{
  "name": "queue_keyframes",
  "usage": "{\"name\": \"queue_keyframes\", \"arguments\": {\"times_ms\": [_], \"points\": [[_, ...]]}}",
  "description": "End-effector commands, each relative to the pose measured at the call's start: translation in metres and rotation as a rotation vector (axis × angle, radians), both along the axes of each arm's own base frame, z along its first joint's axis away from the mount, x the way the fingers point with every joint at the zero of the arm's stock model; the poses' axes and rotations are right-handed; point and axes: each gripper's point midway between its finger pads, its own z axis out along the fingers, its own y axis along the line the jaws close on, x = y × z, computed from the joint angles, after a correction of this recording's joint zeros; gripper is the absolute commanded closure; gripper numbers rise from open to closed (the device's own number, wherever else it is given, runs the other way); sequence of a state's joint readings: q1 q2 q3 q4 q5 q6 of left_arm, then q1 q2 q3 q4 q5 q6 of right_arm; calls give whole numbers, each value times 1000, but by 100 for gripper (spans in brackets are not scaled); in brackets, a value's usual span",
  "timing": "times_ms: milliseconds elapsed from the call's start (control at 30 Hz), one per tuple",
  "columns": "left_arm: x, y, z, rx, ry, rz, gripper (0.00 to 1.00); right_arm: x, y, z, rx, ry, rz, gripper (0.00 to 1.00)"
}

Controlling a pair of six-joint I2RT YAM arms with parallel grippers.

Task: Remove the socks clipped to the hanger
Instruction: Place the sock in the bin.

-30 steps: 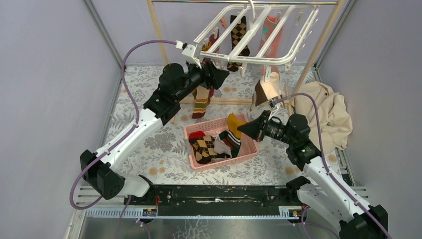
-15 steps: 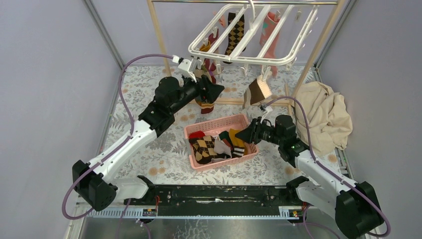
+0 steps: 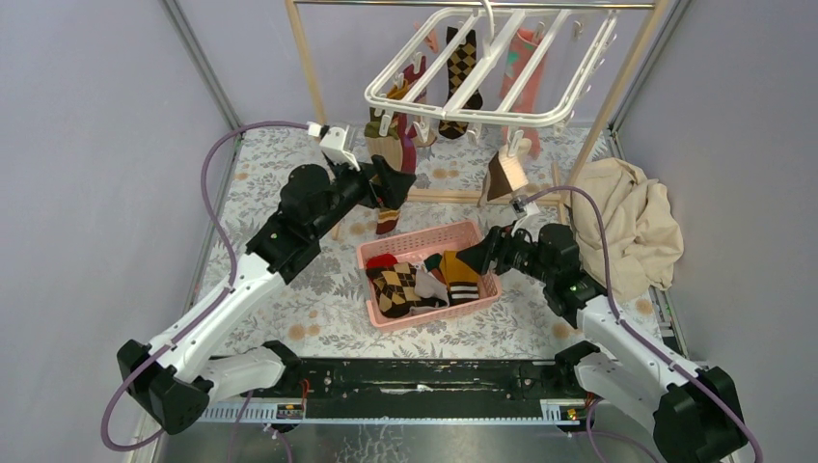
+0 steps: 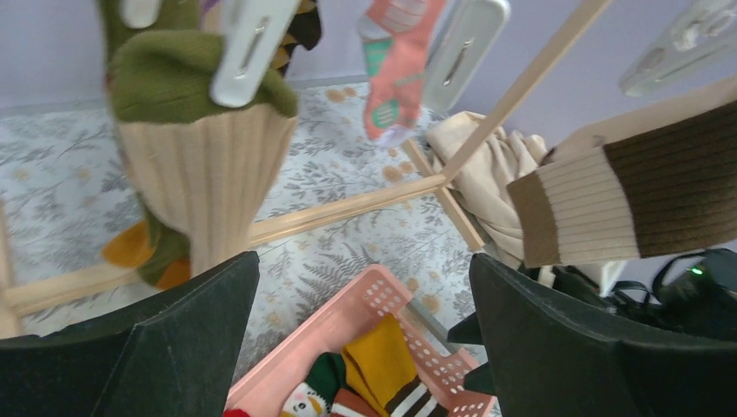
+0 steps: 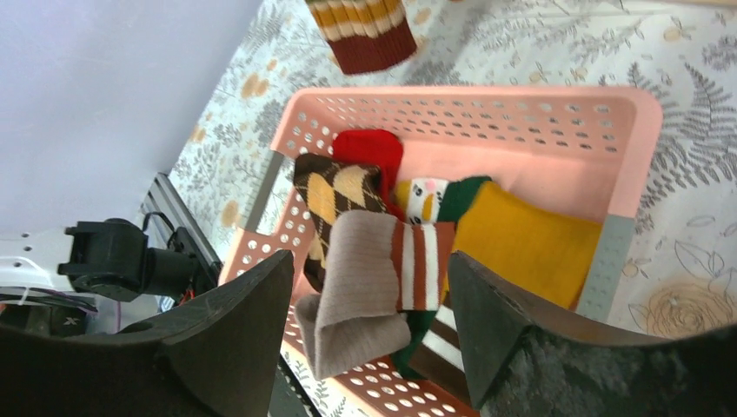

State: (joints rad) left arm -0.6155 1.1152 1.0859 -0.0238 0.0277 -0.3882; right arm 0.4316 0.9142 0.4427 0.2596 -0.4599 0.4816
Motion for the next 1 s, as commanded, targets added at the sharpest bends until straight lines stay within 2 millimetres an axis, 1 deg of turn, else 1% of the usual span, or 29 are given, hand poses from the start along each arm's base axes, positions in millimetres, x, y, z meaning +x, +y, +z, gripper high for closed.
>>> {"name": "queue_keyframes", "arguments": {"times_ms": [0, 100, 200, 300, 400, 533, 600, 633, 700, 800, 833, 967], "points": [[-1, 28, -13, 30, 55, 142, 1, 8, 11, 53, 106, -148, -2, 27], [-4, 41, -15, 25, 64, 192, 1, 4, 21, 60, 156, -170, 6, 27], [-8, 54, -15, 17, 63, 240, 1, 0, 38, 59, 159, -189, 21, 27], [-12, 62, -19, 19, 70, 268, 1, -7, 62, 55, 146, -208, 43, 27], [-16, 66, -19, 13, 72, 277, 1, -4, 77, 46, 123, -208, 26, 27], [-21, 71, -17, 4, 70, 281, 1, 10, 92, 30, 78, -214, -25, 27], [-23, 72, -15, 1, 70, 281, 1, 20, 98, 27, 68, -218, -51, 28], [-24, 73, -14, -2, 69, 280, 1, 24, 102, 27, 67, -223, -52, 28], [-26, 74, -14, -4, 71, 281, 1, 37, 105, 26, 47, -231, -96, 28], [-28, 75, -16, -11, 74, 282, 1, 51, 115, 30, 36, -248, -119, 28], [-28, 75, -17, -14, 77, 280, 1, 56, 118, 27, 25, -247, -126, 28], [-28, 74, -24, -15, 103, 283, 1, 74, 131, 33, 16, -267, -146, 28]]}}
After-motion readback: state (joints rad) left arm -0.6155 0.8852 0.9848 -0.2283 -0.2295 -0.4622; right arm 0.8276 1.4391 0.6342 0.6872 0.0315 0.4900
